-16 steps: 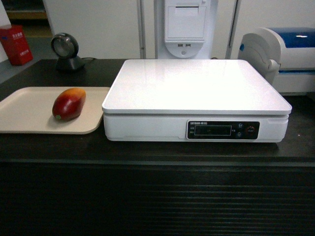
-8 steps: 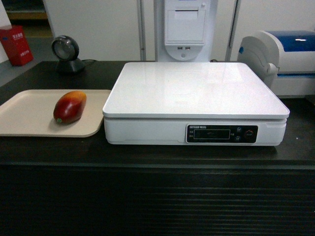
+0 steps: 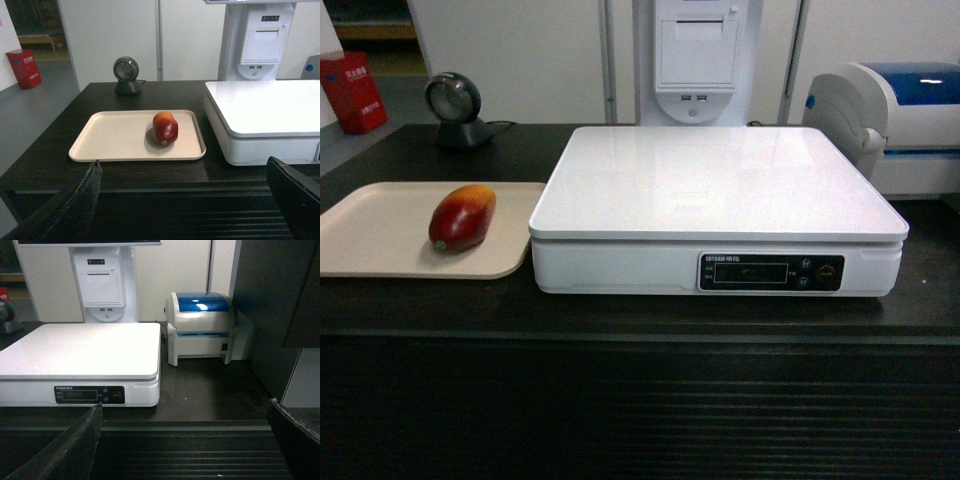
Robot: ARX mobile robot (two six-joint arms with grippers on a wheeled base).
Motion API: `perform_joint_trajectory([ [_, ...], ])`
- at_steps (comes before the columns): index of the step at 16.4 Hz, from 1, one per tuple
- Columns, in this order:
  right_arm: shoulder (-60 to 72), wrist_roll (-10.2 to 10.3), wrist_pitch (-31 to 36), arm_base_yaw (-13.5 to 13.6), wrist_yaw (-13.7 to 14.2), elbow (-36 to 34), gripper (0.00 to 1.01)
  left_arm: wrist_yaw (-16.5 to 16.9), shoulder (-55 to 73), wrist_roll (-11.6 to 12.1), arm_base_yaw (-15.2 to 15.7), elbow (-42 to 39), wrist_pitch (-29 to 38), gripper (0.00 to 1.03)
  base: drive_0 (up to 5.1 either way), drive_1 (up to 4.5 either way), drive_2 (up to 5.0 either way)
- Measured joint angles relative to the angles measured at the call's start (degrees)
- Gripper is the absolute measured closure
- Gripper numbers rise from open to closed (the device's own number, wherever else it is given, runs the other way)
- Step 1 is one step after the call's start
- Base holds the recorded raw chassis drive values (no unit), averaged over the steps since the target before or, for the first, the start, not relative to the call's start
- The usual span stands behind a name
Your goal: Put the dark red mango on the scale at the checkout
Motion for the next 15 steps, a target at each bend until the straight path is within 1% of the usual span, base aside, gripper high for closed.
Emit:
perform_joint_trajectory([
  [1, 0.00, 0.00, -0.02, 0.00, 0.00, 0.00, 0.03, 0.00, 0.00, 0.02, 0.00, 0.00, 0.00, 0.05, 0.0, 0.00, 0.0],
  [2, 0.00, 0.00, -0.02, 0.00, 0.00, 0.00, 0.03, -1.18, 0.31, -0.48, -0.42, 0.22, -1.38, 0.05, 0.0, 0.00, 0.0],
  [3, 0.00, -0.02, -0.02, 0.00, 0.07, 0.00, 0.03, -13.14, 5.95, -5.05, -5.79, 3.96, -10.43, 0.05, 0.0, 0.00, 0.0],
  [4, 0.00, 0.00, 0.00, 0.00, -0.07, 0.00, 0.03, -22.34, 13.77, -8.98, -9.49, 7.39, -12.48, 0.05, 0.0, 0.00, 0.0],
  [5, 0.00, 0.00, 0.04, 0.00, -0.07, 0.00, 0.03, -28.61, 17.75, -10.88, -8.31, 8.50, -9.88, 0.05, 0.0, 0.00, 0.0],
  [6, 0.00, 0.00, -0.04, 0.02, -0.02, 0.00, 0.03, -27.41, 22.34, -11.08, -3.13, 9.70, -3.37, 0.05, 0.0, 0.00, 0.0],
  [7, 0.00, 0.00, -0.02, 0.00, 0.00, 0.00, 0.03, -22.84, 27.71, -9.73, 1.01, 11.32, 2.69, 0.05, 0.0, 0.00, 0.0],
  [9, 0.00, 0.00, -0.02, 0.00, 0.00, 0.00, 0.03, -14.95, 39.85, -5.95, 6.95, 15.19, 13.62, 0.05, 0.0, 0.00, 0.0],
  [10, 0.00, 0.00, -0.02, 0.00, 0.00, 0.00, 0.03, -11.37, 47.93, -3.65, 9.09, 18.51, 19.65, 0.05, 0.0, 0.00, 0.0],
  [11, 0.00, 0.00, -0.02, 0.00, 0.00, 0.00, 0.03, -8.55, 54.51, -2.03, 9.88, 21.94, 23.78, 0.05, 0.0, 0.00, 0.0],
  [13, 0.00, 0.00, -0.02, 0.00, 0.00, 0.00, 0.03, -4.09, 69.94, 0.17, 9.68, 30.88, 29.33, 0.05, 0.0, 0.00, 0.0],
  [14, 0.00, 0.00, -0.04, 0.00, 0.00, 0.00, 0.03, -3.19, 75.87, 0.48, 9.14, 34.45, 29.92, 0.05, 0.0, 0.00, 0.0],
  [15, 0.00, 0.00, -0.02, 0.00, 0.00, 0.00, 0.03, -1.92, 81.05, 0.46, 8.50, 38.05, 28.92, 0.05, 0.0, 0.00, 0.0],
])
